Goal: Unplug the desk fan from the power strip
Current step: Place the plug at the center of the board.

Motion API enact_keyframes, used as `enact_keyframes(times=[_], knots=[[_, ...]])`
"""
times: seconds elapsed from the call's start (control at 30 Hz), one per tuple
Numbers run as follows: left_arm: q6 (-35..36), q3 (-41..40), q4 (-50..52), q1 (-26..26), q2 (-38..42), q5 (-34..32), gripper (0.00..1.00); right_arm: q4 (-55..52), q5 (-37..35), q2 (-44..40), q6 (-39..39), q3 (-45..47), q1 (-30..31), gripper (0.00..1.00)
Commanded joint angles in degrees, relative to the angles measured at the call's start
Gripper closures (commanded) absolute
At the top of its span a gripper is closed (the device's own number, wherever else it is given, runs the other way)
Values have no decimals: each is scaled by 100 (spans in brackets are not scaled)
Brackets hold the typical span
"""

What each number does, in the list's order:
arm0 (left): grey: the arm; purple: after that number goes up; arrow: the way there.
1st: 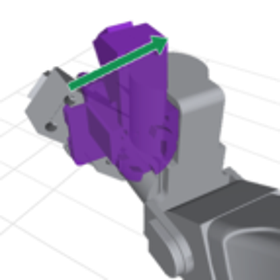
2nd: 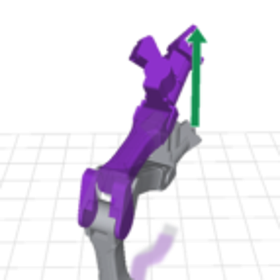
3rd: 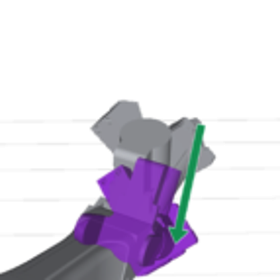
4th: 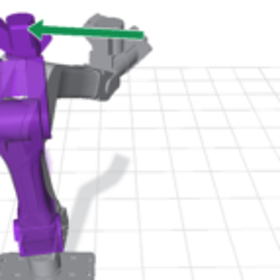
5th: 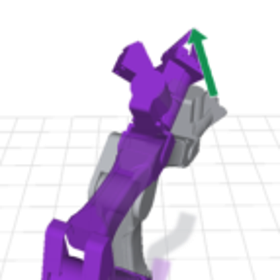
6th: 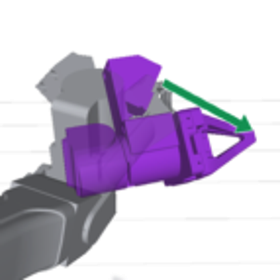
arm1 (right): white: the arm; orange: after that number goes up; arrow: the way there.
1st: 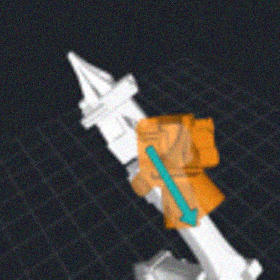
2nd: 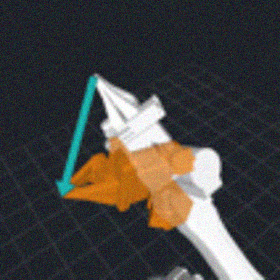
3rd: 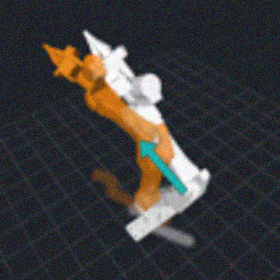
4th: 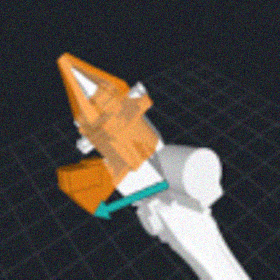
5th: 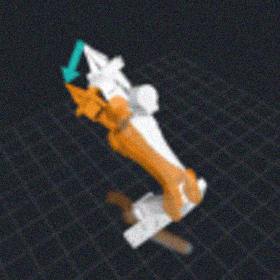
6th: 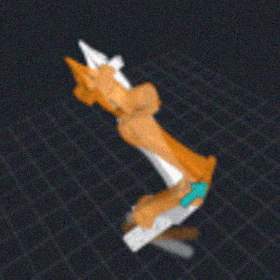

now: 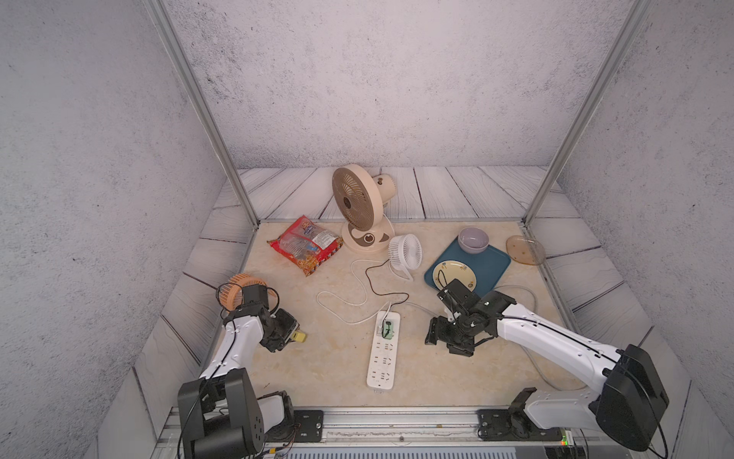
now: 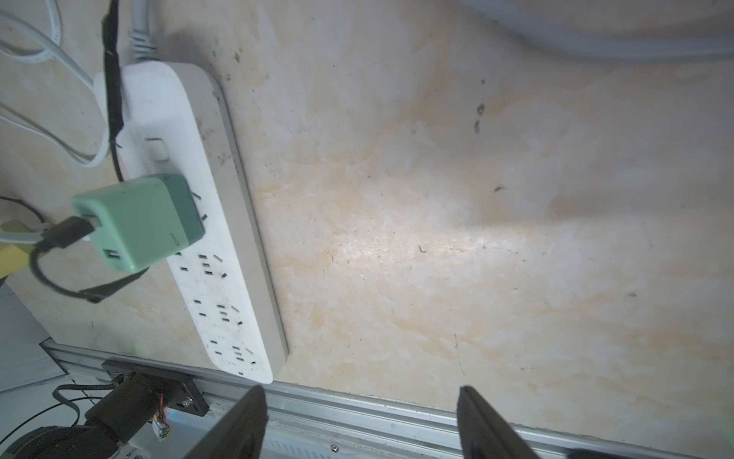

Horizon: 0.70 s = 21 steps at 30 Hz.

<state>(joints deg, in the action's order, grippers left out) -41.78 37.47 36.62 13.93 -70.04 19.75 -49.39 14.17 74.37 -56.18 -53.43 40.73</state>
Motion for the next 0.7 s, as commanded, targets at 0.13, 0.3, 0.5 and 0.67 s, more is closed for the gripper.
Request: enact_keyframes(times=[0.13, 0.3, 0.5, 0.67], knots=[[294, 230, 341, 171, 420, -175, 2, -357, -165, -14, 439, -336, -63, 23], [339, 464, 725, 163, 942, -167, 2, -616, -135, 233, 824, -646, -65, 24], [351, 655, 1152, 153, 1665, -68, 2, -702, 59, 550, 1252, -1014, -56, 23], [433, 843, 1658, 145, 1863, -285, 2, -745, 97, 830, 1654, -1335, -56, 19]])
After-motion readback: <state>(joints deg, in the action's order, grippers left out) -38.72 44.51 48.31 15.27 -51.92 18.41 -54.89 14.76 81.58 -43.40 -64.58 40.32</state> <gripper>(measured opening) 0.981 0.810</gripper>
